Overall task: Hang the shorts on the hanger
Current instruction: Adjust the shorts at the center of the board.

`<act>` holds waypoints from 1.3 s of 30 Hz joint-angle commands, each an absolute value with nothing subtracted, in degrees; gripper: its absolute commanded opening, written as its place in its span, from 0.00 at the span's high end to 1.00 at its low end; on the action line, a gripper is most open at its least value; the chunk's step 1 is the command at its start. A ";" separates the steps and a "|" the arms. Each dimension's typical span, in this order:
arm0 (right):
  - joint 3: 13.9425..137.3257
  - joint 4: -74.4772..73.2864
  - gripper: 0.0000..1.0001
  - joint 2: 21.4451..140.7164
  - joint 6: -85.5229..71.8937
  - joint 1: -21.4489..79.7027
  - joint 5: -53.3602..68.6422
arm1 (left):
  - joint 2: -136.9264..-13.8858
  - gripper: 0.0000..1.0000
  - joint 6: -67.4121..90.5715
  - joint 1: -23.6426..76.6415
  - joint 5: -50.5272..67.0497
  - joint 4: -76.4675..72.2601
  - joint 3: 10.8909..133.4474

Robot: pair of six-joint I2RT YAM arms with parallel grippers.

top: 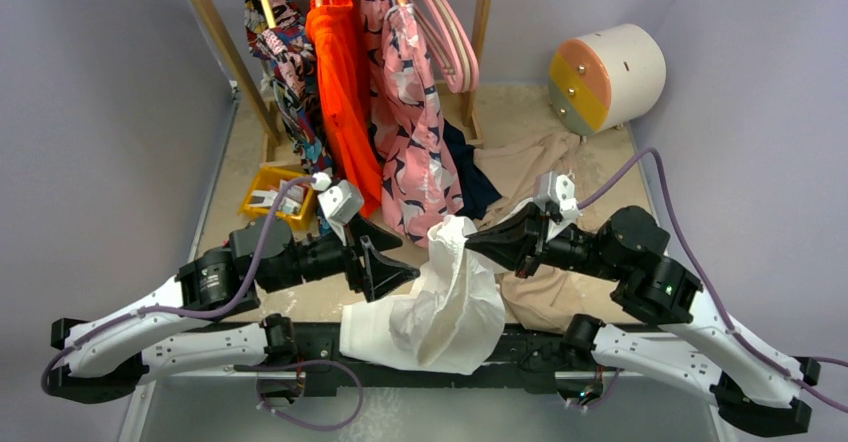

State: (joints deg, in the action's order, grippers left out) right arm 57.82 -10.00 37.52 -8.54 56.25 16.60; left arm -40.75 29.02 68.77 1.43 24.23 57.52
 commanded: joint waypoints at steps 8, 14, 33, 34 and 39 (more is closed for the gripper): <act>57.45 -6.65 1.00 39.03 -9.44 56.25 18.50 | -50.36 0.28 20.55 68.96 0.32 21.54 69.33; 56.95 -5.21 1.00 39.58 -10.66 56.25 15.44 | -56.26 0.28 21.90 68.93 0.69 23.74 71.74; 57.12 -3.68 1.00 43.20 -10.67 56.27 11.77 | -56.85 0.27 23.25 68.94 -2.31 23.98 71.57; 57.18 -3.59 1.00 43.36 -10.69 56.29 11.82 | -57.01 0.28 23.19 68.97 -2.84 24.33 71.43; 57.21 -3.25 1.00 43.89 -10.64 56.32 12.10 | -57.55 0.37 22.81 68.96 -5.53 25.70 71.17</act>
